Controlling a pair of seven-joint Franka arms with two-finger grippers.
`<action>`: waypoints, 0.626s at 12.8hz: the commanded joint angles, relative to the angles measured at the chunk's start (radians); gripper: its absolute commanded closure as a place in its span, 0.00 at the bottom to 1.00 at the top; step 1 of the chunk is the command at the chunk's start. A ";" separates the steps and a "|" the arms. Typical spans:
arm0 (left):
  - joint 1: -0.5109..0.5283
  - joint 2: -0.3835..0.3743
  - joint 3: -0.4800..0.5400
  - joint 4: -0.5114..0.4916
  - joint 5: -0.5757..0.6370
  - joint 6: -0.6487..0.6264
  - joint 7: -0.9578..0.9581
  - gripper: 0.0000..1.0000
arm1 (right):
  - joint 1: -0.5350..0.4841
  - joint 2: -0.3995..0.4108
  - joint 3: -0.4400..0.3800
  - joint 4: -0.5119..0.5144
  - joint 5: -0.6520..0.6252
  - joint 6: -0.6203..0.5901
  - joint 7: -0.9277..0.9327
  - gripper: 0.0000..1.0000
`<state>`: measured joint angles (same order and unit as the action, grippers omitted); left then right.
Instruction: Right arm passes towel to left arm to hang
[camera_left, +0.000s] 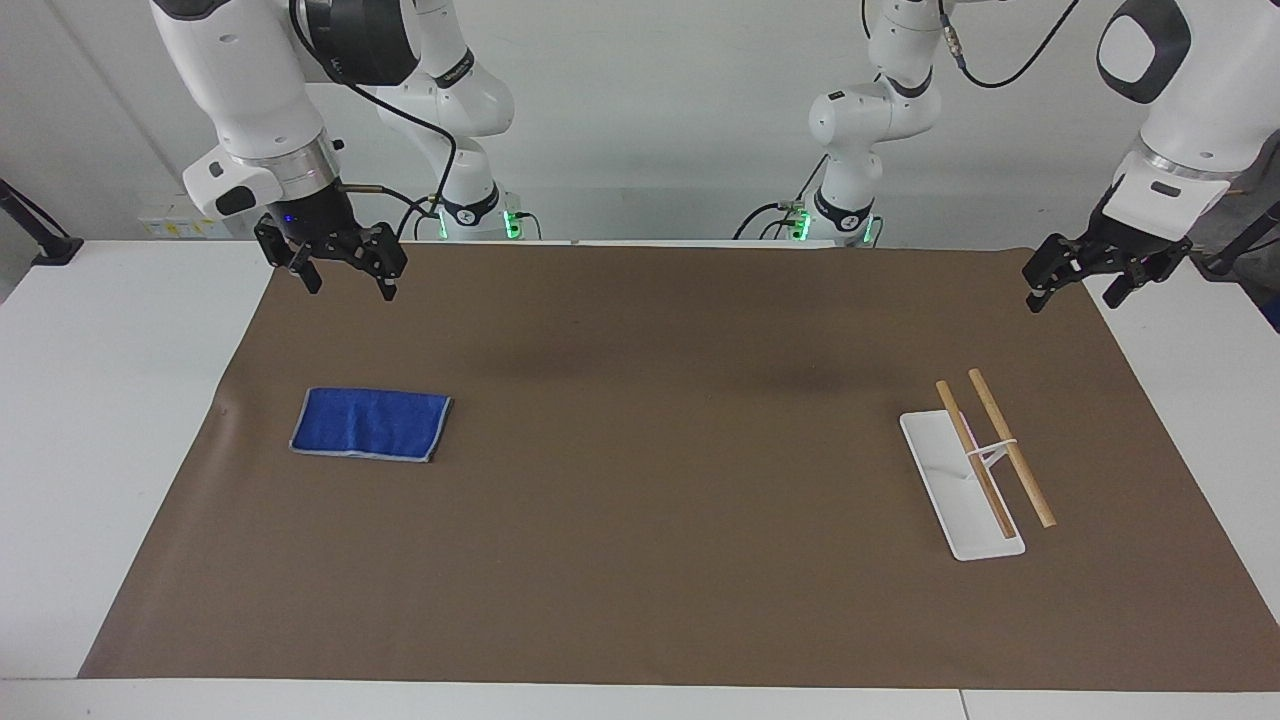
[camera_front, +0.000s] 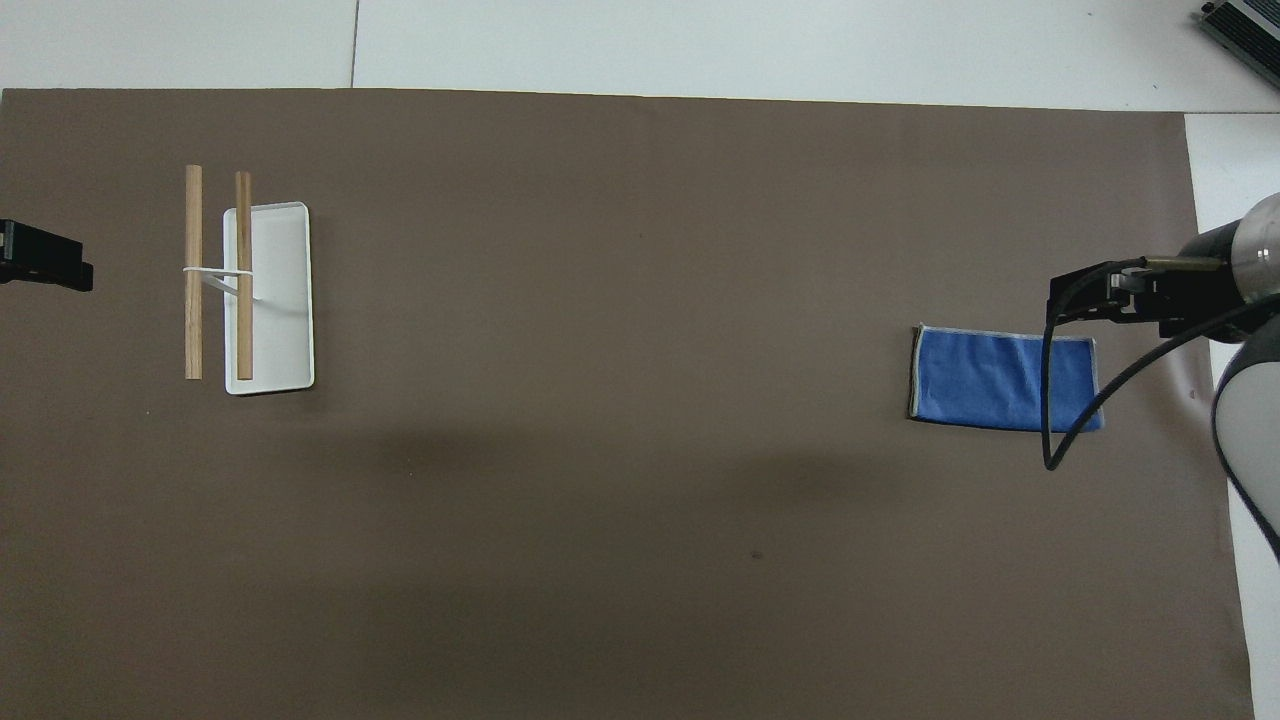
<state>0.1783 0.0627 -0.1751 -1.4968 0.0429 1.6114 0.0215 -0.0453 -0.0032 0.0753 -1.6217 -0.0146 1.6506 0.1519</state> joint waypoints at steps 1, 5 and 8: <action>0.006 -0.026 -0.001 -0.028 0.003 0.002 -0.008 0.00 | -0.007 -0.024 0.004 -0.030 0.016 0.020 -0.009 0.00; 0.006 -0.026 -0.001 -0.028 0.003 0.002 -0.008 0.00 | -0.005 -0.024 0.006 -0.027 0.016 0.017 -0.008 0.00; 0.006 -0.026 -0.001 -0.028 0.003 0.002 -0.008 0.00 | -0.005 -0.026 0.004 -0.032 0.016 -0.002 -0.011 0.00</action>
<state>0.1783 0.0627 -0.1751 -1.4968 0.0429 1.6114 0.0215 -0.0449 -0.0052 0.0773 -1.6226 -0.0146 1.6490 0.1519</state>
